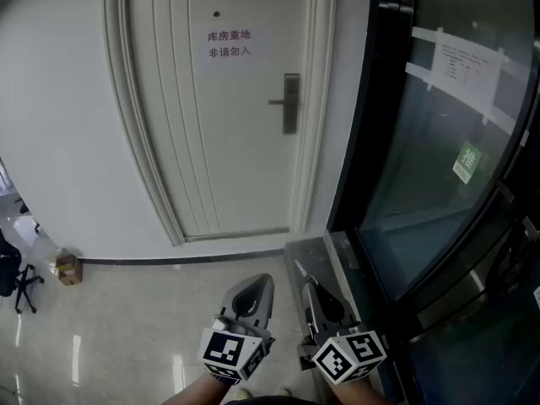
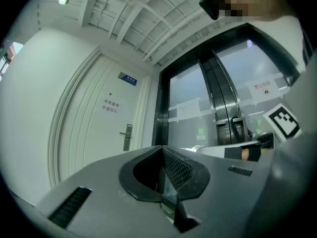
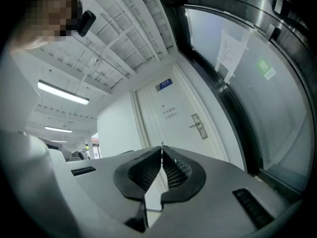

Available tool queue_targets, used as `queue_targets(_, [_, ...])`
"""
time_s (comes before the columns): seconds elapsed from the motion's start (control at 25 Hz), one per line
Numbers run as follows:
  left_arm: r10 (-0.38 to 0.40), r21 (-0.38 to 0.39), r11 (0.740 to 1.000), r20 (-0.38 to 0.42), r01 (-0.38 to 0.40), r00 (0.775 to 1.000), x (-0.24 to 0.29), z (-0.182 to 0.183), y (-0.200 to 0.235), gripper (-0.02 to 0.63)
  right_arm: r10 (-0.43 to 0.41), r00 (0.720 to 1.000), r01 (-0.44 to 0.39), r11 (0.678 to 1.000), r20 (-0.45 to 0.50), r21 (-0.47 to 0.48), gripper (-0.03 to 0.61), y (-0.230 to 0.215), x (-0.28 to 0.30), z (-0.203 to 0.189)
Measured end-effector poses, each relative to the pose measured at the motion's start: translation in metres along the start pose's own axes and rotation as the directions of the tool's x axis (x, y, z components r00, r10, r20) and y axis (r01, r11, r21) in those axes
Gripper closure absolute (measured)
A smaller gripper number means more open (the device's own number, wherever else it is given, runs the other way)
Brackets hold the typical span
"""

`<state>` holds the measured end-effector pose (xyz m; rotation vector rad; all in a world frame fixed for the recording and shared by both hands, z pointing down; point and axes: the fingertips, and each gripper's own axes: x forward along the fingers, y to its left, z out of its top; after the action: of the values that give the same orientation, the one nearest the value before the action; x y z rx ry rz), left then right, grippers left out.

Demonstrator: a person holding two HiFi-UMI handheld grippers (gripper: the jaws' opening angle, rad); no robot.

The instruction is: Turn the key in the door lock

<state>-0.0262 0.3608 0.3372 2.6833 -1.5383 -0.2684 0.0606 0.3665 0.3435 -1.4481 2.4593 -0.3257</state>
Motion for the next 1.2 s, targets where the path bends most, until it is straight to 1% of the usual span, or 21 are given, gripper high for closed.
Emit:
queue_targets(0.12, [0.014,0.010,1.000,0.008,-0.014,1.000,0.011,0.000,-0.008,0.609,0.008,1.000,-0.008,1.000,0.016,0.003,0.558,-0.015,-0.003,0.007])
queue_targets(0.36, [0.012,0.036,0.999,0.001,-0.012,1.000,0.032,-0.005,-0.017,0.609,0.009,1.000,-0.010,1.000,0.027,0.017,0.558,-0.038,0.000,0.016])
queue_targets(0.6, [0.007,0.031,0.999,-0.004,-0.007,1.000,0.049,-0.008,-0.009,0.609,0.005,1.000,-0.005,1.000,0.022,0.023,0.558,-0.050,0.016,0.015])
queue_targets(0.84, [0.008,0.013,1.000,0.005,-0.008,1.000,0.079,-0.014,0.024,0.609,-0.008,1.000,0.008,1.000,0.004,0.021,0.558,-0.066,0.061,0.005])
queue_targets(1.04, [0.001,0.011,1.000,0.023,-0.002,1.000,0.122,-0.015,0.076,0.609,-0.020,1.000,0.020,1.000,0.001,0.007,0.558,-0.077,0.127,0.000])
queue_targets(1.2, [-0.021,0.013,1.000,0.026,0.020,0.999,0.163,-0.015,0.118,0.609,-0.041,0.999,0.041,0.999,0.006,-0.003,0.558,-0.088,0.184,-0.001])
